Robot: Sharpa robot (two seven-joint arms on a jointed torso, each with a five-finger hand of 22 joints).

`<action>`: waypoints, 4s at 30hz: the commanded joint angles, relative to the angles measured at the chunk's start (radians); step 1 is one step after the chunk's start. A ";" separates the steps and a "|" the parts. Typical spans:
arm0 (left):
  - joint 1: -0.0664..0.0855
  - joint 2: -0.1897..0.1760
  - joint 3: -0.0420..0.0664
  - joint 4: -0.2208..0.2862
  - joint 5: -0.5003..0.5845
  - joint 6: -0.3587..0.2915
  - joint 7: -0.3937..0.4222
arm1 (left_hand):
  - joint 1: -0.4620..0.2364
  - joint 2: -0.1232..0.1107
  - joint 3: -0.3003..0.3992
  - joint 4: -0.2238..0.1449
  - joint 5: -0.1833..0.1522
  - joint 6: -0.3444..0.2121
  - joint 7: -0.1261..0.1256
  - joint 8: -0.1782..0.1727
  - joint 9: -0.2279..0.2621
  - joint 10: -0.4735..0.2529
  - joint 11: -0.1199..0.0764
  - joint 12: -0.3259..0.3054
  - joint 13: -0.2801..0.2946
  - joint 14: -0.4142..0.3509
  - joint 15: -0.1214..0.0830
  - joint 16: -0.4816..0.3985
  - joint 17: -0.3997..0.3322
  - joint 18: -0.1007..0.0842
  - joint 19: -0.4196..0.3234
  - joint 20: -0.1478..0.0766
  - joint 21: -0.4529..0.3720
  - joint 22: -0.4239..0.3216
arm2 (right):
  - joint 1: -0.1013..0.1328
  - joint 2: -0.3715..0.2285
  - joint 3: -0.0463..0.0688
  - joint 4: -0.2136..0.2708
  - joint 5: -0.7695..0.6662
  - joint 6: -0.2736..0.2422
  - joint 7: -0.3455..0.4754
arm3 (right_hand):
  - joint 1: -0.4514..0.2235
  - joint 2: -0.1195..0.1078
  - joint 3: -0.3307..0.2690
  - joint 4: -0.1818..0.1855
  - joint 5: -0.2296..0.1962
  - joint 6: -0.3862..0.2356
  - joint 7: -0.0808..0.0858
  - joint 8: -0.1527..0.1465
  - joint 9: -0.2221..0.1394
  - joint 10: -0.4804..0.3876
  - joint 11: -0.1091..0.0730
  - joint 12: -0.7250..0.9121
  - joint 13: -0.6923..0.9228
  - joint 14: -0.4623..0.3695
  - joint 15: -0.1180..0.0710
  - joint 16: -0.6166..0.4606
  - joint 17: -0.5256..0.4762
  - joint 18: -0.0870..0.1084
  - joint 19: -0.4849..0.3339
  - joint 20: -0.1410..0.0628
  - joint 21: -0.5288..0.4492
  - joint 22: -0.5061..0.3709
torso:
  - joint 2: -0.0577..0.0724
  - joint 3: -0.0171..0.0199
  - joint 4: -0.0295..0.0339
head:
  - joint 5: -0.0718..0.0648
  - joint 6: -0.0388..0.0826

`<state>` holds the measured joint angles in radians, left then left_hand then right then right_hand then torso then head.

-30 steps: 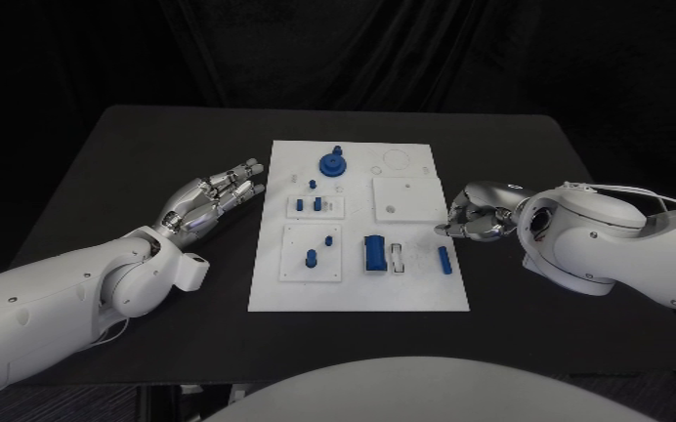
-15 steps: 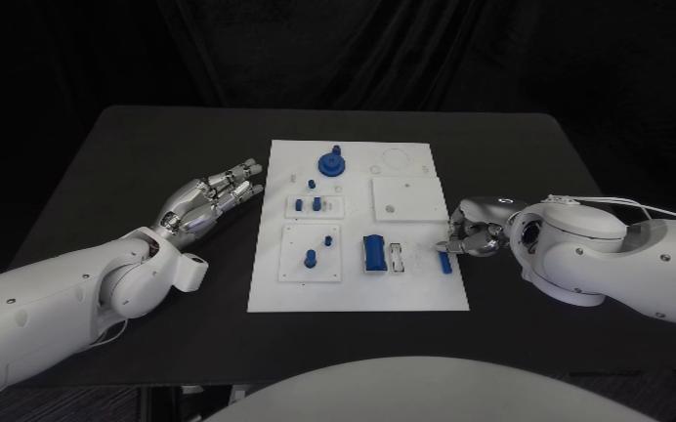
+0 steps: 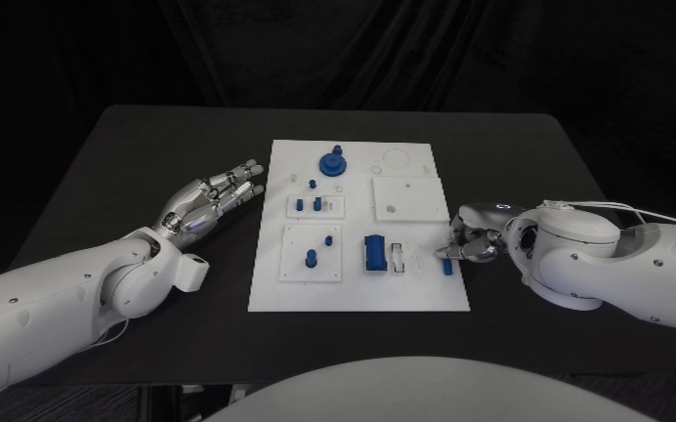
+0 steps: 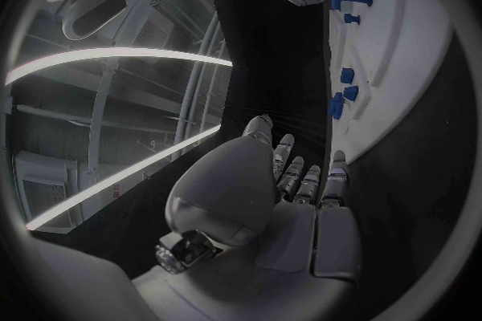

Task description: Assemble the parts on the task board

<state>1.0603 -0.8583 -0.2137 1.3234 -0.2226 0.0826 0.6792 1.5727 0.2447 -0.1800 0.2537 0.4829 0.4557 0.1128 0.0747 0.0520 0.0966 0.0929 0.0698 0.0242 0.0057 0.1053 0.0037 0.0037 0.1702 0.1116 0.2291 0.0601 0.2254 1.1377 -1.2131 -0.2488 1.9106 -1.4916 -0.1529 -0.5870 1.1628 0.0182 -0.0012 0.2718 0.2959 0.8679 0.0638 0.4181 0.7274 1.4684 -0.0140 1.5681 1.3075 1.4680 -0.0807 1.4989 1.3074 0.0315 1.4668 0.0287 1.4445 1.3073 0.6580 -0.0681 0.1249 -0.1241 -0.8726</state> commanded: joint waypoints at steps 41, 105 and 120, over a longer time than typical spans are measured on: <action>-0.010 0.006 0.001 -0.002 0.005 0.018 0.039 | 0.005 0.005 0.014 -0.003 0.006 -0.003 0.004 0.001 0.000 0.003 0.009 0.007 0.001 0.002 0.006 0.000 -0.001 0.012 -0.001 0.003 0.004 0.002 | -0.014 0.017 0.001 0.034 0.196 -0.220 0.061 | 0.145 -0.022 0.145 -0.159 0.189 0.105 -0.022 -0.058 -0.077 0.102 -0.015 0.003 0.263 0.057 -0.010 -0.014 0.004 0.006 0.039 -0.006 -0.014 0.214 | 0.000 0.0001 0.0003 | 0.011 0.000; -0.013 0.019 0.001 -0.010 0.005 0.028 0.034 | 0.008 0.007 0.019 -0.007 0.006 -0.004 0.004 0.001 0.000 0.002 0.010 0.008 0.001 0.003 0.009 0.000 0.000 0.011 0.000 0.005 0.004 0.001 | 0.015 0.152 0.000 -0.056 0.623 -0.174 0.081 | -0.017 -0.007 0.164 -0.090 0.004 0.104 -0.010 -0.086 -0.089 0.102 -0.005 0.003 0.263 0.056 -0.003 -0.023 -0.019 0.020 0.014 -0.001 -0.076 0.195 | 0.000 -0.0001 -0.0001 | 0.032 0.000; -0.014 0.018 0.001 -0.012 0.005 0.031 0.030 | 0.008 0.007 0.020 -0.007 0.006 -0.004 0.004 0.001 0.000 0.002 0.010 0.008 0.001 0.003 0.011 0.000 0.000 0.011 0.000 0.005 0.004 0.001 | 0.015 0.153 0.000 -0.063 0.611 -0.181 0.087 | -0.100 0.002 0.105 -0.027 -0.153 0.087 -0.001 -0.088 -0.081 0.102 0.003 0.003 0.263 0.054 0.005 -0.025 -0.026 0.022 0.012 0.006 -0.085 0.193 | 0.000 -0.0011 0.0005 | 0.036 0.000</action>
<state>1.0480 -0.8415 -0.2135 1.3105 -0.2226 0.0999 0.6792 1.5766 0.2485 -0.1676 0.2469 0.4829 0.4557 0.1127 0.0747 0.0520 0.0999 0.0962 0.0727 0.0240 0.0094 0.1091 0.0037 0.0039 0.1702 0.1115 0.2291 0.0601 0.2262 1.1551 -1.0585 -0.2489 1.8470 -0.8702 -0.3382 -0.4900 1.0694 0.0198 0.1050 0.2428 0.1455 0.9625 0.0619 0.3349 0.6457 1.4648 -0.0175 1.5681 1.3074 1.4652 -0.0839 1.4749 1.2814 0.0476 1.4669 0.0287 1.3618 1.3073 0.6577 -0.0686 0.1246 -0.0881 -0.8727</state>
